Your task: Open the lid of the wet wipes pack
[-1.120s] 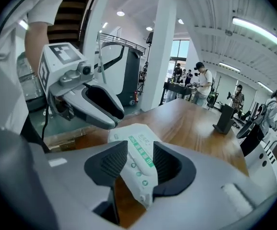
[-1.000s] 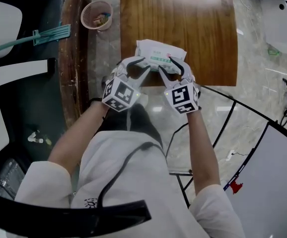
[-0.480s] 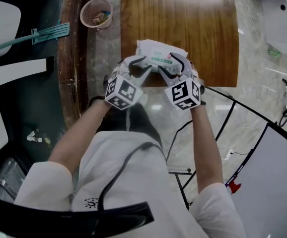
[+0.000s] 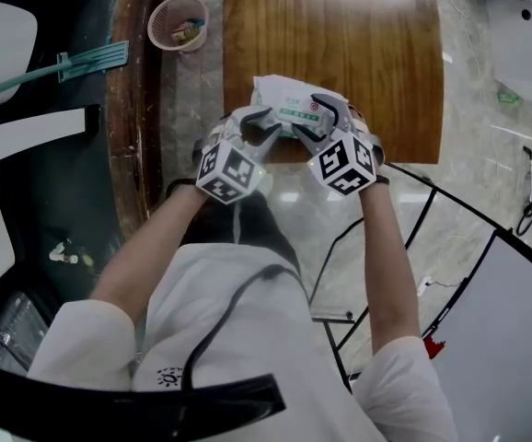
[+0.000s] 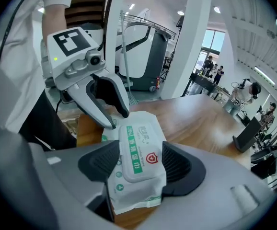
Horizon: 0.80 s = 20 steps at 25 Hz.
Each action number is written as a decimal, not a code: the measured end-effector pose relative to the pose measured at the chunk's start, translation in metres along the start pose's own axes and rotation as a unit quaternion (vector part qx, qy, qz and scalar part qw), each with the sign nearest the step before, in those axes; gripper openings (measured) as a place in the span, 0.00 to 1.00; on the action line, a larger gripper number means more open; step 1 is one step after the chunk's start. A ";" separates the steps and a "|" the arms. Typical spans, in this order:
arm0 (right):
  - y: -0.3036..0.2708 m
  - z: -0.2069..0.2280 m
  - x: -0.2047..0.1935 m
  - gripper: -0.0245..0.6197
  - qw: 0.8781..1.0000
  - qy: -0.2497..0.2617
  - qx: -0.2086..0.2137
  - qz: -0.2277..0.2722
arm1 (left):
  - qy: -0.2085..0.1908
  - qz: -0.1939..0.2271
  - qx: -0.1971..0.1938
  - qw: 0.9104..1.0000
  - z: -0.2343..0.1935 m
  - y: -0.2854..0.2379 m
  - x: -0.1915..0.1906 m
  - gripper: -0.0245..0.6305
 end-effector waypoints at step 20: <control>-0.003 0.017 -0.002 0.45 0.990 -0.058 0.126 0.003 | -0.001 -0.001 -0.015 1.000 -0.003 -0.006 -0.004 0.19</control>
Point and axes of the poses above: the fingertips, and each gripper's own axes: y backward along the fingers, z to its right, x out of its top, the point moved 6 cm from there along y, backward along the fingers, and after that the axes turned 12 degrees about -z, right-handed, at the moved point
